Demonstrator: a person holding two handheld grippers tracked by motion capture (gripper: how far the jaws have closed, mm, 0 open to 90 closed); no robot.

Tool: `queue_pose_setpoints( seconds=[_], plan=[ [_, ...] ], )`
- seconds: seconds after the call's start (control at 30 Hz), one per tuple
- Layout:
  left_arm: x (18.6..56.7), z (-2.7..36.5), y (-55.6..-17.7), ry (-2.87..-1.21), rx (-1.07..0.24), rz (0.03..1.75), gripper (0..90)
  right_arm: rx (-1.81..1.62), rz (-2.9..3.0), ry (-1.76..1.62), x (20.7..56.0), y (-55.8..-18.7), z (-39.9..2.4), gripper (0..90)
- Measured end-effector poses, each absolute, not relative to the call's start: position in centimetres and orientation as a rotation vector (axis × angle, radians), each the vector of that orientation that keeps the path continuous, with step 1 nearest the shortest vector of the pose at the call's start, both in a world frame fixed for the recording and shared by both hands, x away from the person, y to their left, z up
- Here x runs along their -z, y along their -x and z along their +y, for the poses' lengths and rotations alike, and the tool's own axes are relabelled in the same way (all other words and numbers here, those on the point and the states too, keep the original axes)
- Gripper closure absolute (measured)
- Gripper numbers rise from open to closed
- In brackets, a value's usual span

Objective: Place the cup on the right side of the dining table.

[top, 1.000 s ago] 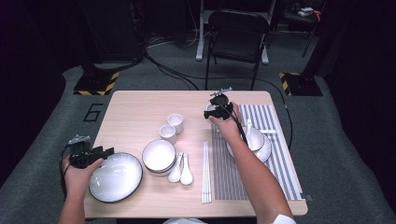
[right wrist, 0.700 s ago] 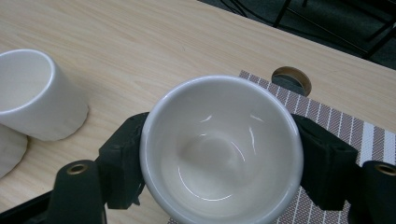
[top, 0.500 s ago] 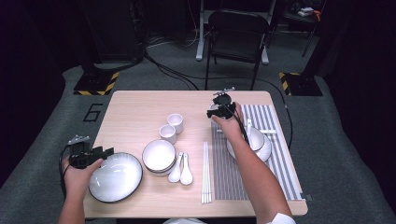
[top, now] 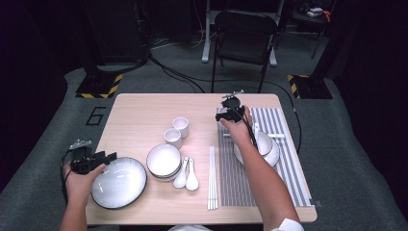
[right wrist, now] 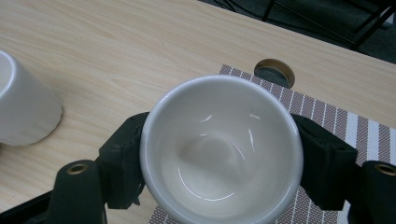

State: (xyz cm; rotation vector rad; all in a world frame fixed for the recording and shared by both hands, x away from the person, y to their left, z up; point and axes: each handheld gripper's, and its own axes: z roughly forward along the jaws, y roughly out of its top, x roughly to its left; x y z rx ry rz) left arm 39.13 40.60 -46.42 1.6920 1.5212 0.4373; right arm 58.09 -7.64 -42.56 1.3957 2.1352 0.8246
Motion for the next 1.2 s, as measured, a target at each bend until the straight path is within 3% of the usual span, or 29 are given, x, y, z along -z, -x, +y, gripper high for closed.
queue_pose_setpoints(
  seconds=[1.2],
  plan=[
    [46.5,40.7,-39.1,-1.699,-0.431,1.521,41.6,-0.802,2.105,-1.448,44.2,-58.6,-8.3,26.7]
  ],
)
